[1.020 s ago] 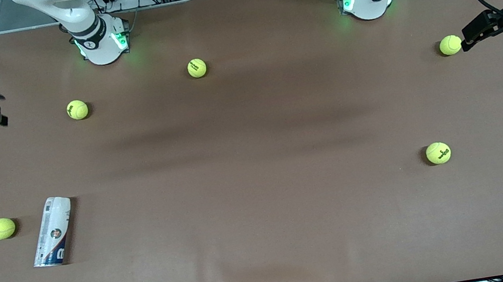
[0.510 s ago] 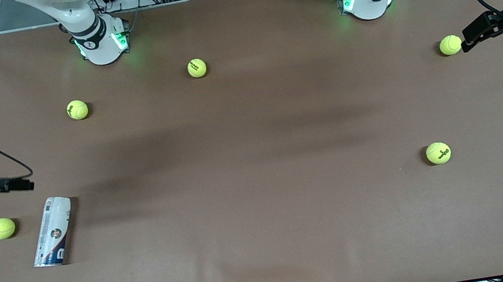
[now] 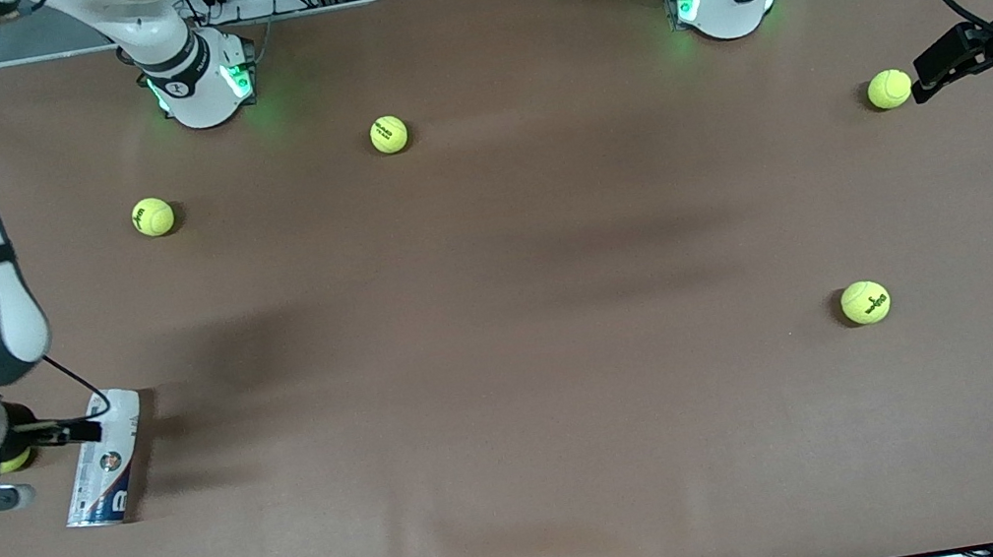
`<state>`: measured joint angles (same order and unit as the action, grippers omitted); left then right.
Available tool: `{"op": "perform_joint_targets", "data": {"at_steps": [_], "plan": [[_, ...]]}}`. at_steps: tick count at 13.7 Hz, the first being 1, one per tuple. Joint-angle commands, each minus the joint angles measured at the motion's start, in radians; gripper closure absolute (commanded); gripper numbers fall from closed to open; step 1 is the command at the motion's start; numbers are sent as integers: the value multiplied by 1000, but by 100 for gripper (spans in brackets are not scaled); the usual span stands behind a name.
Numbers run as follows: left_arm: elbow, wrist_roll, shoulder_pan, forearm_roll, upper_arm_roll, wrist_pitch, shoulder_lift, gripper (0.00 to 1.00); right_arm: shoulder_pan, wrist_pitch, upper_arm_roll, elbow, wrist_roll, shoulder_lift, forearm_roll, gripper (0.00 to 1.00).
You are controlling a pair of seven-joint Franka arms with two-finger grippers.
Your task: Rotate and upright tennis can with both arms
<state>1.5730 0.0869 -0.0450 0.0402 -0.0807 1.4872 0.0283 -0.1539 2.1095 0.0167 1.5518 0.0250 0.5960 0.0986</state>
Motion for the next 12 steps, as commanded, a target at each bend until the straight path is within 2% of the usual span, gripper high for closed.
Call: {"op": "perform_joint_targets", "data": {"at_steps": [1, 3, 12], "plan": [[-11, -15, -9, 6, -4, -15, -1, 0, -35, 67, -12, -35, 20, 63, 26, 0], [-11, -15, -9, 12, -4, -15, -1, 0, -47, 125, -12, -32, 33, 90, 27, 0], [-11, -12, -7, 10, -4, -15, -1, 0, -64, 168, -15, -15, 23, 133, 13, 0]]}}
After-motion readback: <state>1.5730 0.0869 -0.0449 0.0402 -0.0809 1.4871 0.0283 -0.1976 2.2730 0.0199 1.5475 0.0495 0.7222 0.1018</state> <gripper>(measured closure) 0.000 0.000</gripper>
